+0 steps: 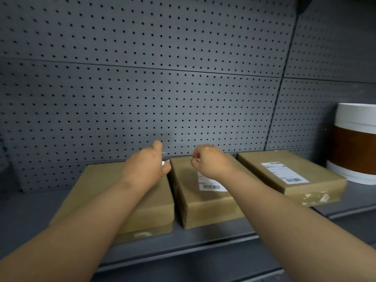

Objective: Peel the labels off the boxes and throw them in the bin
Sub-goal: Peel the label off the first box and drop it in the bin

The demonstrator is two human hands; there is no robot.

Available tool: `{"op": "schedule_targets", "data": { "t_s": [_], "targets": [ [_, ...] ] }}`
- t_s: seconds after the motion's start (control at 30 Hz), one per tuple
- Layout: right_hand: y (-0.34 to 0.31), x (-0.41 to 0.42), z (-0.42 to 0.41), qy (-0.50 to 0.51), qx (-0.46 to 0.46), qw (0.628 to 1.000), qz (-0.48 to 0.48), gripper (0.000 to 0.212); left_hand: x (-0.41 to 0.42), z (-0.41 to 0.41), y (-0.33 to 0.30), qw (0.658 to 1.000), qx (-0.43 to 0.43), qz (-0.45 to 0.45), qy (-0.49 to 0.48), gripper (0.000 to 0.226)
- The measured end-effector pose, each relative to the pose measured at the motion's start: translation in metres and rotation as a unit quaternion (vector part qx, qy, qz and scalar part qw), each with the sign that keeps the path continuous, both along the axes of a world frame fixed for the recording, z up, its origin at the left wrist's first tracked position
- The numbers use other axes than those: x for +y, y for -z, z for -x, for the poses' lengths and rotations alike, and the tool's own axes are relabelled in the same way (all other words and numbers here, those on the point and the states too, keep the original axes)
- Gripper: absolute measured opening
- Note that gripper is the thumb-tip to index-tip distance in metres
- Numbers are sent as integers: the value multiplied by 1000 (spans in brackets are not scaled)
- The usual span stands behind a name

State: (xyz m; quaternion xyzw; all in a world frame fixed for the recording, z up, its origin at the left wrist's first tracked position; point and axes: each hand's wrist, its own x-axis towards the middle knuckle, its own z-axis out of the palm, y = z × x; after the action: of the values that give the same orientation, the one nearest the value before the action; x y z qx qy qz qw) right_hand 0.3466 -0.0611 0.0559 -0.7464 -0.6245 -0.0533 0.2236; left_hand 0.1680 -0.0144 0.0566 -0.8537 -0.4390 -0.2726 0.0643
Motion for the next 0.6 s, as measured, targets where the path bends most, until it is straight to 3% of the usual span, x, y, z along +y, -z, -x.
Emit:
{"op": "schedule_targets", "data": {
  "t_s": [0.23, 0.6],
  "targets": [
    [-6, -48, -106, 11, -13, 1000, -2, 21, -43, -110, -2, 999, -20, 32, 9, 26],
    [4, -93, -205, -6, -11, 1000, -26, 21, -98, -210, -1, 999, -14, 47, -20, 34]
  ]
}}
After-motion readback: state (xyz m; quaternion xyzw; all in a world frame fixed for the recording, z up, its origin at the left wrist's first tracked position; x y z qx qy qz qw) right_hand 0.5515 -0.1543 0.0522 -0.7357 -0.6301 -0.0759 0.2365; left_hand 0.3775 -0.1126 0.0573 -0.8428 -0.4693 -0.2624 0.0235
